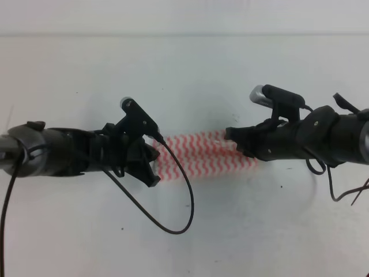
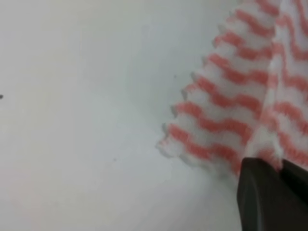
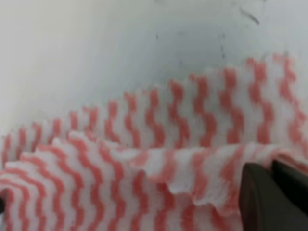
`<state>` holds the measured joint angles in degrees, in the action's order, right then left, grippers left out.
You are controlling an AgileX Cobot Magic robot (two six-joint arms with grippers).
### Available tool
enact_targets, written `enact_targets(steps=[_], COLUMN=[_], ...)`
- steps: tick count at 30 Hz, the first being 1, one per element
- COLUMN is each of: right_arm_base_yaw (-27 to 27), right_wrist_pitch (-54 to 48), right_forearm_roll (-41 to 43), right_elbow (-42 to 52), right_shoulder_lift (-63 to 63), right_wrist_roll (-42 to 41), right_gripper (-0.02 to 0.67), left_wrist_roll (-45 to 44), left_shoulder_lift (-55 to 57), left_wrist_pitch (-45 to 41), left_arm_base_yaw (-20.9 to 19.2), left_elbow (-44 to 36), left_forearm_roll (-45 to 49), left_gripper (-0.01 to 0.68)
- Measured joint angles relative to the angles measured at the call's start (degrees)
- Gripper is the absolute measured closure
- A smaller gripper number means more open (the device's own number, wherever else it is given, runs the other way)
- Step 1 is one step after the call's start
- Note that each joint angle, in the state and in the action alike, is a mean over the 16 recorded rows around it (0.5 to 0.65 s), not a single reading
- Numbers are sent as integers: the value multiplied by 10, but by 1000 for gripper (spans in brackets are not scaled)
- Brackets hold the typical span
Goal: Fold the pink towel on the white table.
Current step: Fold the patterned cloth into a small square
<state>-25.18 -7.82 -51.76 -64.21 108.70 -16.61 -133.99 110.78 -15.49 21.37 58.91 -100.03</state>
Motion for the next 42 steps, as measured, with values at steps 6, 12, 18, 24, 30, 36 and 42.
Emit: enact_targets(steps=[6,12,18,24,30,36,42], right_arm_base_yaw=[0,0,0,0,0,0,0], right_wrist_pitch=[-1,0,2,4,6,9,11], right_forearm_roll=[0,0,0,0,0,0,1], right_elbow=[0,0,0,0,0,0,0], right_shoulder_lift=[4,4,4,4,4,3,3], right_wrist_roll=[0,0,0,-1,-2,-2,-2], right_gripper=[666,666,666,666,666,666,666], left_wrist_roll=[0,-1,-6,-15,-24,-27,-27], left_shoulder_lift=[3,5,0,-4,-6,-2,4], left_wrist_pitch=[0,0,-2,-5,-8,-10,-9], left_arm_base_yaw=[0,0,0,0,0,0,0], left_elbow=[0,0,0,3,11,20,27], left_forearm_roll=[0,0,0,0,0,0,0], left_gripper=[677,677,677,677,677,677,677])
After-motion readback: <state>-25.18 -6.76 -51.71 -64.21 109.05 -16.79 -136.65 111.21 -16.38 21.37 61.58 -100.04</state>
